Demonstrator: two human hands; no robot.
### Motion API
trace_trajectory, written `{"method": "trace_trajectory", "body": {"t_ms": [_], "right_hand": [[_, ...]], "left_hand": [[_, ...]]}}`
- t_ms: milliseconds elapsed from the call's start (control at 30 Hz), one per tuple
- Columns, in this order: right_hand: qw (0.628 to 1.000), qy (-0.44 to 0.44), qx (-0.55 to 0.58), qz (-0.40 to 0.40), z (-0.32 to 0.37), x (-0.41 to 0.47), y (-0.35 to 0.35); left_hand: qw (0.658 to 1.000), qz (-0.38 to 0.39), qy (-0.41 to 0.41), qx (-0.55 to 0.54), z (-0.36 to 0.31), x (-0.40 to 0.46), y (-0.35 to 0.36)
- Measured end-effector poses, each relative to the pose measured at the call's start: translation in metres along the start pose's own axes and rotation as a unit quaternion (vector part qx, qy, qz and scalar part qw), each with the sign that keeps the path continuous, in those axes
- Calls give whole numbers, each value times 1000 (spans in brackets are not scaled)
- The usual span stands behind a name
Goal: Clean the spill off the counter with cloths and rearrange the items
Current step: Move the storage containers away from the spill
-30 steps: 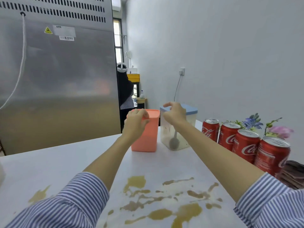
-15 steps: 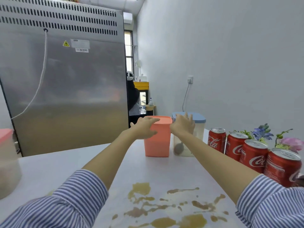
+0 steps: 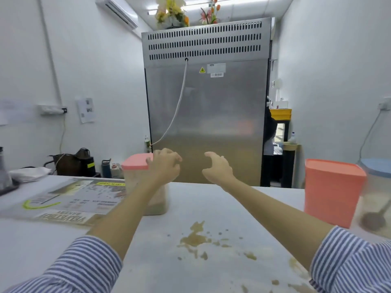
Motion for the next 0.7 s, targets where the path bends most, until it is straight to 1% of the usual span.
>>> {"method": "trace_trajectory", "body": {"t_ms": [67,133,233,300,400,500,600,700], "right_hand": [[997,-10,46,55,10,6,35],[990,-15,99,103,23,7,64],[976,-25,134,168,36,6,95],[971,-18,155,182,40,5,112],[970,-12,199,138,41,5,126],[968,-9,229,97,37,2,119],[971,-15,232,59,25,5,91],[972,-11,234,2,9,10,51]], "left_hand": [[999,-5,-31,8,39,-5,0],[999,-4,-38,15,70,-9,2],[1000,22,-12,-2,96,-15,7],[1000,27,9,-6,106,-14,10],[997,-28,39,-67,111,-8,11],[985,-92,83,-118,94,-2,11],[968,-136,142,-154,60,7,10],[960,-144,182,-157,14,23,9]]}}
Point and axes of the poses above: each hand's wrist, its own x-axis towards the middle knuckle, its own y-axis out of the palm, z = x × y, the point moved 1 cm from there along x, towards the middle knuckle, and after that the axes turned 11 degrees about x, right-handed, at the moved point
